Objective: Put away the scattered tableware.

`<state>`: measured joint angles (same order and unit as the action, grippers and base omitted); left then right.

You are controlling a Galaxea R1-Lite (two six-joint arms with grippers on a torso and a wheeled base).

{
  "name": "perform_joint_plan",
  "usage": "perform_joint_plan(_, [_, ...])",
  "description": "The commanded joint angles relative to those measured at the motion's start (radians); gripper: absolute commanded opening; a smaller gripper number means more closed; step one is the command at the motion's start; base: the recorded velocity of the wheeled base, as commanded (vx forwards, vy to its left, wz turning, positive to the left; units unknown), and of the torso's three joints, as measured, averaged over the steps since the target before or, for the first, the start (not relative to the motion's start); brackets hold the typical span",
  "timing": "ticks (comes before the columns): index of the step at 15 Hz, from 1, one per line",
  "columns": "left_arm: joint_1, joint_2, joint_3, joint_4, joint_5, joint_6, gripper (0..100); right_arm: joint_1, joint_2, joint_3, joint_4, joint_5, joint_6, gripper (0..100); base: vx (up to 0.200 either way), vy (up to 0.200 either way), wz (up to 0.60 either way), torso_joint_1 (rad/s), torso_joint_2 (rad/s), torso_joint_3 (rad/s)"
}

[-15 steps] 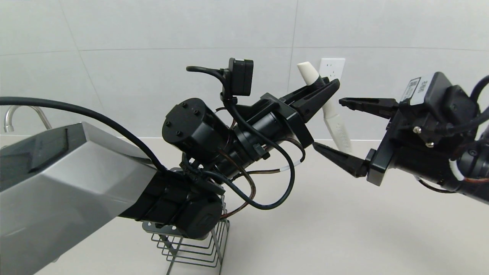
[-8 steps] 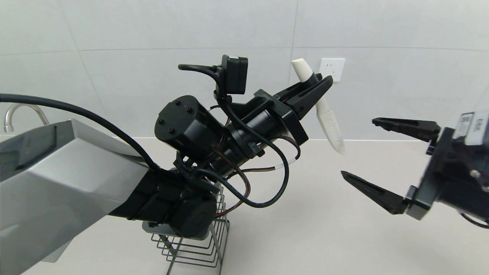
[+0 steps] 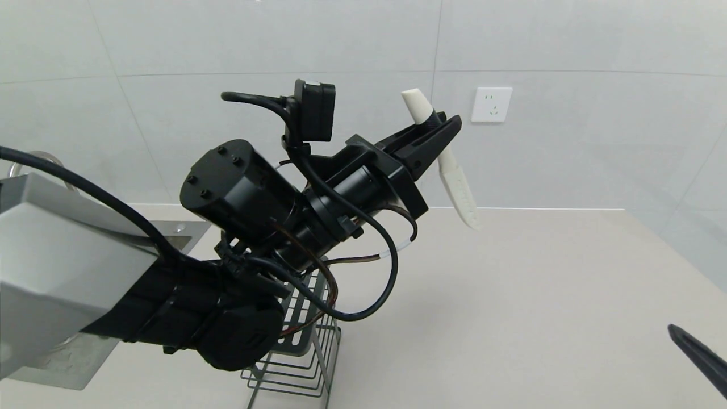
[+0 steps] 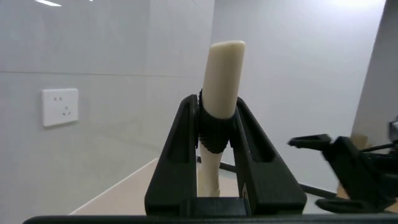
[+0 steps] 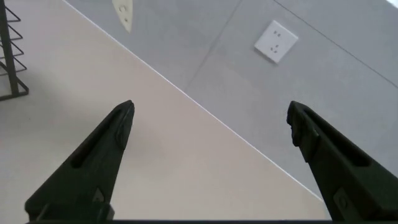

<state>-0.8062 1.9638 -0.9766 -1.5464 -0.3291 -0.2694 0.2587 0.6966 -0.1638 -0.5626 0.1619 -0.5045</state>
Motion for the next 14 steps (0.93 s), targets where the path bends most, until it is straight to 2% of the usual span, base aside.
perform_joint_plan(1, [0.005, -0.049, 0.070, 0.002, 0.013, 0.013, 0, -0.026, -0.157, 0.053, 0.027, 0.001, 0.018, 0, 0.000, 0.000, 0.00, 0.000, 0.00, 0.000])
perform_joint_plan(3, [0.001, -0.092, 0.141, 0.009, 0.015, 0.025, 0, -0.038, -0.212, 0.055, 0.050, -0.001, 0.030, 0, 0.000, 0.000, 0.00, 0.000, 0.00, 0.000])
perform_joint_plan(5, [0.004, -0.120, 0.203, 0.032, 0.018, 0.067, 0, -0.065, -0.261, 0.050, 0.076, -0.010, 0.041, 0, 0.000, 0.000, 0.00, 0.000, 0.00, 0.000])
perform_joint_plan(8, [0.004, -0.160, 0.271, 0.035, 0.038, 0.071, 0, -0.107, -0.315, 0.040, 0.087, -0.012, 0.089, 0, 0.000, 0.000, 0.00, 0.000, 0.00, 0.000])
perform_joint_plan(10, [0.005, -0.214, 0.328, 0.035, 0.039, 0.073, 0, -0.104, -0.361, 0.041, 0.087, -0.021, 0.106, 0, 0.000, 0.000, 0.00, 0.000, 0.00, 0.000])
perform_joint_plan(14, [0.007, -0.303, 0.383, 0.035, 0.048, 0.073, 0, -0.115, -0.477, 0.050, 0.089, -0.022, 0.119, 0, 0.000, 0.000, 0.00, 0.000, 0.00, 0.000])
